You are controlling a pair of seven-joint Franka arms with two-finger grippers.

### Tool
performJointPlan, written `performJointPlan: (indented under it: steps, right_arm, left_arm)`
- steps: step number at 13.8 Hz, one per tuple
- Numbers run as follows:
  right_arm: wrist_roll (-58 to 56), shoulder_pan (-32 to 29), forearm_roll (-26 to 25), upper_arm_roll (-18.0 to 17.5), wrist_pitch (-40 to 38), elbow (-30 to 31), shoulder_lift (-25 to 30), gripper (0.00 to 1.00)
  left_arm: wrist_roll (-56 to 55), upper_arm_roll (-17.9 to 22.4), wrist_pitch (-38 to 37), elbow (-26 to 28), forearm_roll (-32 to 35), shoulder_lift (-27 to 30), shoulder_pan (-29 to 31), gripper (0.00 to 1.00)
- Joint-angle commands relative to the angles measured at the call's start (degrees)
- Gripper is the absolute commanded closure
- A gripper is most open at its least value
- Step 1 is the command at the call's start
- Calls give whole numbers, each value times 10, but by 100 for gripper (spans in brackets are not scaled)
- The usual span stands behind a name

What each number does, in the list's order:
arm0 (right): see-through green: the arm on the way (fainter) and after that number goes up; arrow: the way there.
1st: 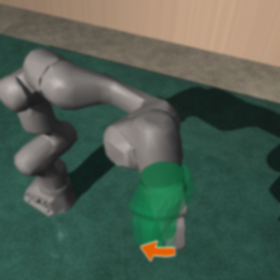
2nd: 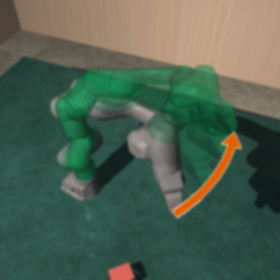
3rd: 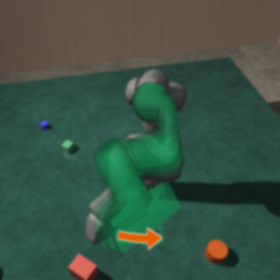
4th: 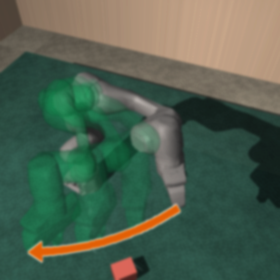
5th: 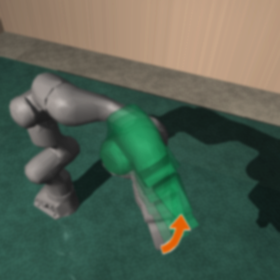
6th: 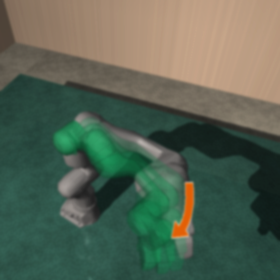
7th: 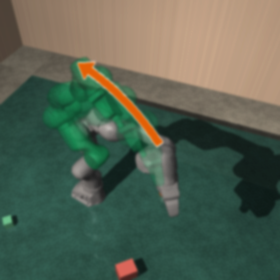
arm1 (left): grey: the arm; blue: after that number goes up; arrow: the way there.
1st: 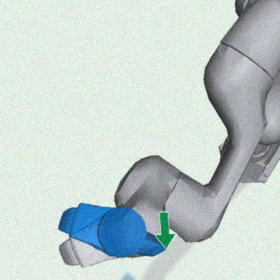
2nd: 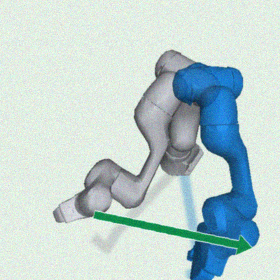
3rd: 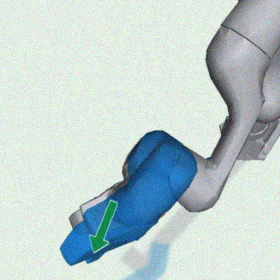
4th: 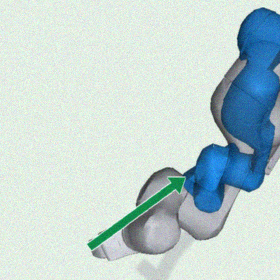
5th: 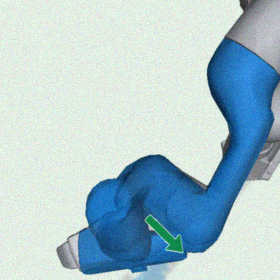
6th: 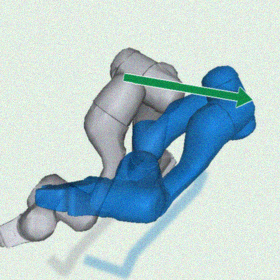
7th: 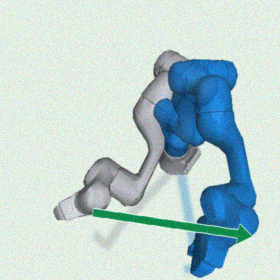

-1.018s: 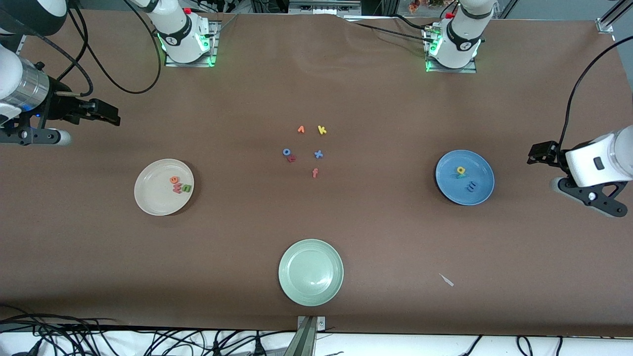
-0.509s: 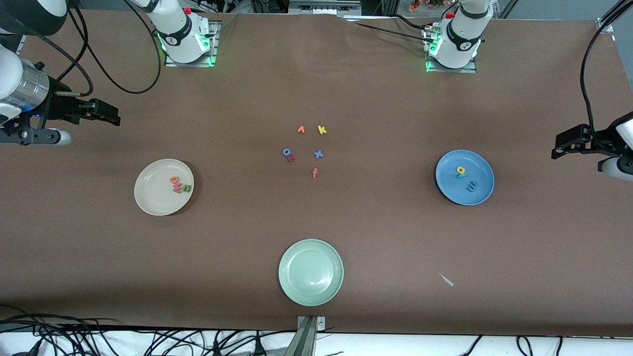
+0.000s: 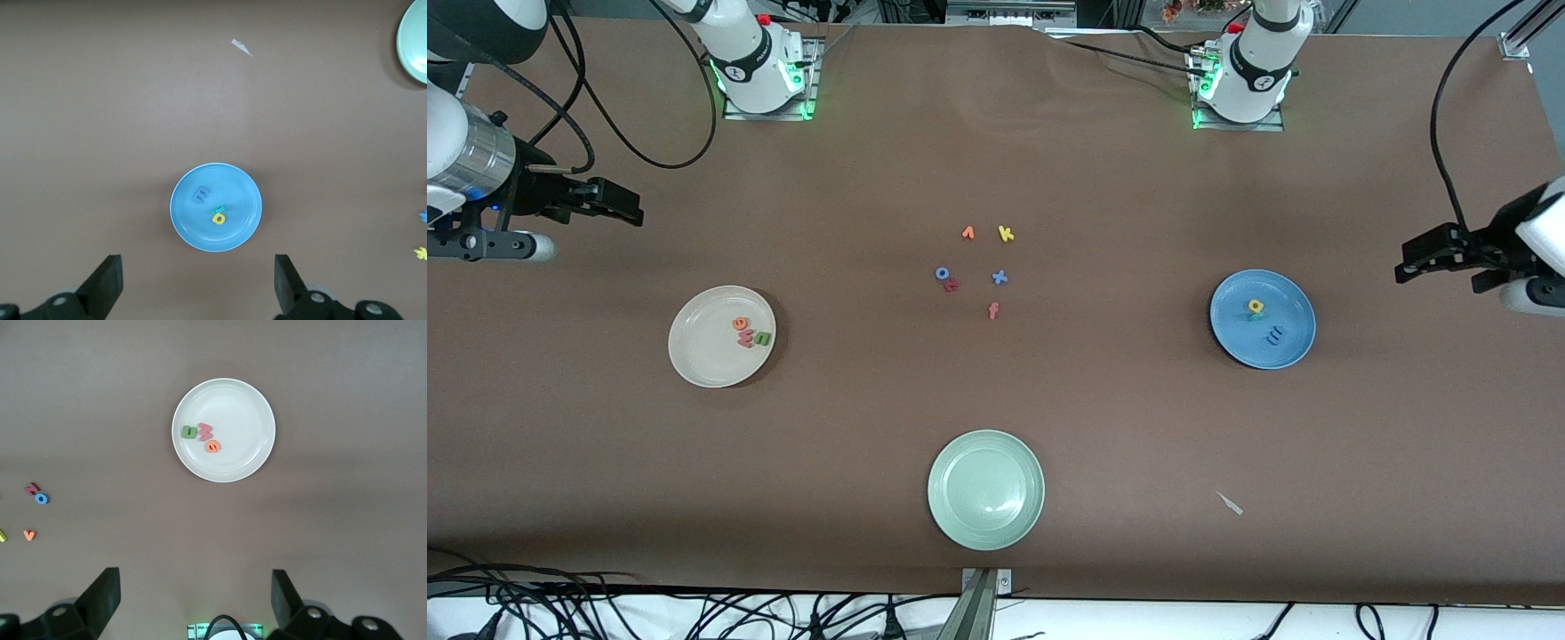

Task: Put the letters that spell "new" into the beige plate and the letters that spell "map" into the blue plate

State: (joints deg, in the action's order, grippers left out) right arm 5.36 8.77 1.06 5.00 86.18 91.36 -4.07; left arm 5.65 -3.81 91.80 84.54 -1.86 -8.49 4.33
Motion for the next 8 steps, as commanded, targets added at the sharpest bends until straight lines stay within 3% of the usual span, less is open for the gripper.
performJointPlan:
  steps: [1,8]
  right_arm:
    - [-1,-1,-5,-3,-6,-11,-3,0]
    - [-2,-1,-5,-3,-6,-11,-3,0]
  left_arm:
    - [-8,47,41,101,-11,80,-52,0]
    - [-4,48,37,79,-8,63,-47,0]
